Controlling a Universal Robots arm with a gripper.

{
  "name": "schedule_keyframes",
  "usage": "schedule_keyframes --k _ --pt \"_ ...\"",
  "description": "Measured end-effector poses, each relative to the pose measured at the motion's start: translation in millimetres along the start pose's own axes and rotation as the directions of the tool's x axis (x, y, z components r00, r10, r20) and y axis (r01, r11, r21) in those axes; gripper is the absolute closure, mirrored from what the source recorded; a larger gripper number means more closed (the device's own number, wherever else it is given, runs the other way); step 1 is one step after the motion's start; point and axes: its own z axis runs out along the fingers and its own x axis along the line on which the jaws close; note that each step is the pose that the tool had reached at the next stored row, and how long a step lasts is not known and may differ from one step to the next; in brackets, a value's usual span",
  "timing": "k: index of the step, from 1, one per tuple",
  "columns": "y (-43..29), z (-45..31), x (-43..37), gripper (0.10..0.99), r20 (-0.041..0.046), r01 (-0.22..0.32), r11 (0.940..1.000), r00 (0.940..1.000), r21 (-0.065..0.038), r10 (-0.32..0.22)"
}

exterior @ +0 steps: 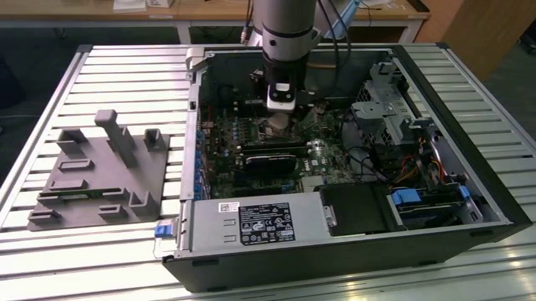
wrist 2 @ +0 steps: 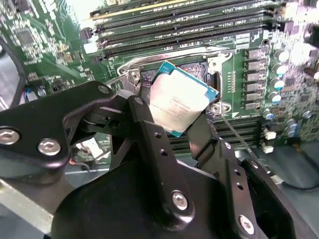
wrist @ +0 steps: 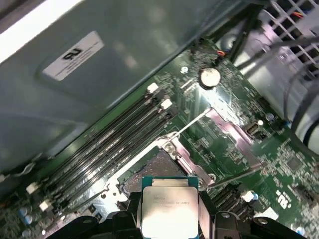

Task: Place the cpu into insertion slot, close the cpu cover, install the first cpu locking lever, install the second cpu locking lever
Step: 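Place the cpu into insertion slot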

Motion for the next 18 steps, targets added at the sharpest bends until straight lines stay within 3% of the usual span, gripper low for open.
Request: schedule_keyframes --k 5,9,13,18 --pt "-0.1 0.9 0.0 0.549 0.0083 -0.089 0.996 0.996 -0.001 0.089" --pt "-0.2 1.5 0.0 0.549 0.015 -0.162 0.9868 0.9867 -0.002 0.162" --pt "-0.2 1.9 0.0 0.549 0.0213 -0.231 0.973 0.9727 -0.004 0.231" --pt "-0.2 2.3 0.0 0.549 0.0289 -0.315 0.9491 0.9486 -0.007 0.315"
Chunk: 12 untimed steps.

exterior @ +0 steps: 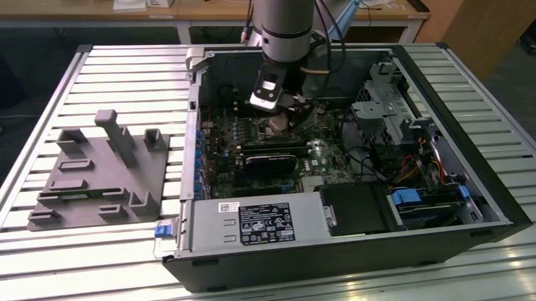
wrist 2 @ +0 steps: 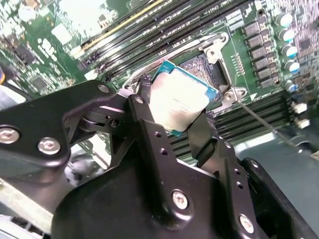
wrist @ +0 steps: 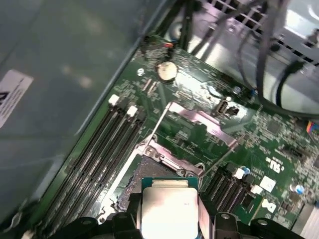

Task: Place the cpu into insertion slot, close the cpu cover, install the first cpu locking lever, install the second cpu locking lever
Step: 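Place the cpu into insertion slot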

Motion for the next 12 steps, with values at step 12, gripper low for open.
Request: schedule_keyframes --k 12 --pt "-0.1 1.0 0.0 0.549 0.0194 -0.21 0.9777 0.9776 -0.003 0.21"
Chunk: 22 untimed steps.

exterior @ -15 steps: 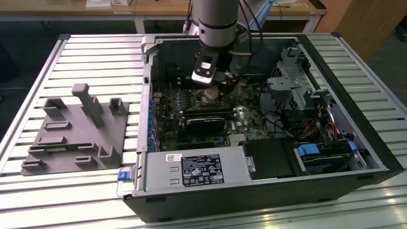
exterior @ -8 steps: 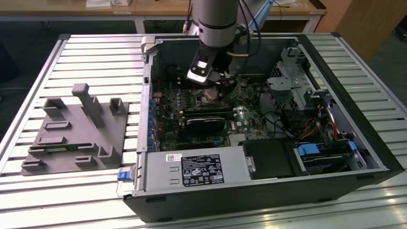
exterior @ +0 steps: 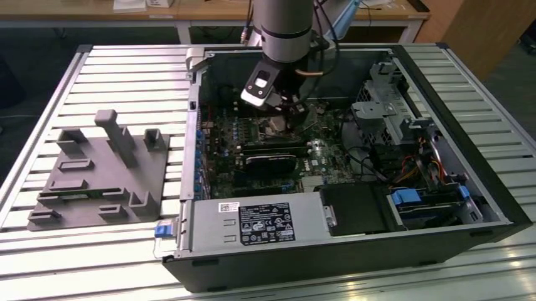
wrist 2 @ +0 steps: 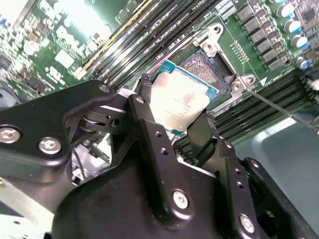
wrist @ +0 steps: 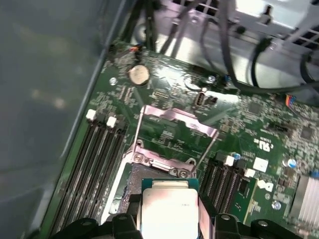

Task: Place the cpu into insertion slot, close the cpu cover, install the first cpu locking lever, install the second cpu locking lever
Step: 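Place the cpu into insertion slot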

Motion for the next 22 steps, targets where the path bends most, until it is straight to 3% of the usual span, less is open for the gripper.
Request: schedule_keyframes --k 5,9,13,17,22 --pt "0.0 0.4 0.0 0.549 0.0079 -0.086 0.9963 0.9963 -0.001 0.086" --pt "-0.1 0.7 0.0 0.549 0.0143 -0.153 0.9882 0.9881 -0.002 0.153" --pt "-0.1 1.1 0.0 0.549 0.0206 -0.222 0.9751 0.9749 -0.003 0.222" --pt "-0.2 1.7 0.0 0.549 0.0267 -0.289 0.9573 0.9569 -0.005 0.289" --pt "0.4 3.0 2.2 0.549 0.0271 -0.293 0.956 0.9556 -0.006 0.293"
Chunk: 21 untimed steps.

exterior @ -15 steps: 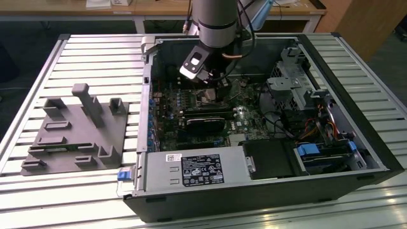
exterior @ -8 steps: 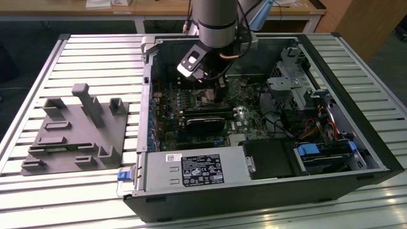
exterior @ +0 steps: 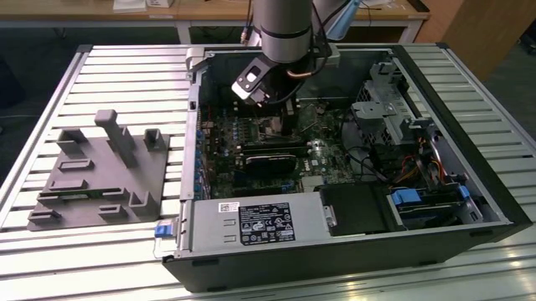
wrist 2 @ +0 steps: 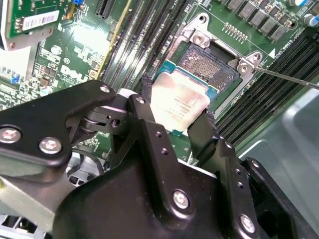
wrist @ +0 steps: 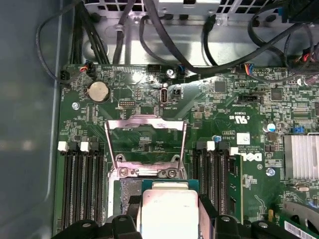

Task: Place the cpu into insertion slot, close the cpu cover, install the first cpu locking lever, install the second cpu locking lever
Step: 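Place the cpu into insertion slot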

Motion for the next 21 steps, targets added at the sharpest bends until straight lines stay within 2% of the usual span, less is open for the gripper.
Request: schedule_keyframes --k 2,7,14,21 --pt "-0.1 1.1 2.3 0.549 0.0019 0.0 1.0 1.0 0.0 0.0" --pt "-1.5 6.4 6.1 0.549 0.0133 0.001 1.0 0.9999 0.0 -0.001" --pt "-8.8 13.1 9.8 0.549 0.0216 0.002 1.0 0.9998 -0.001 -0.002" --pt "-9.4 19.1 17.2 0.549 0.0216 0.008 1.0 0.9997 -0.002 -0.008"
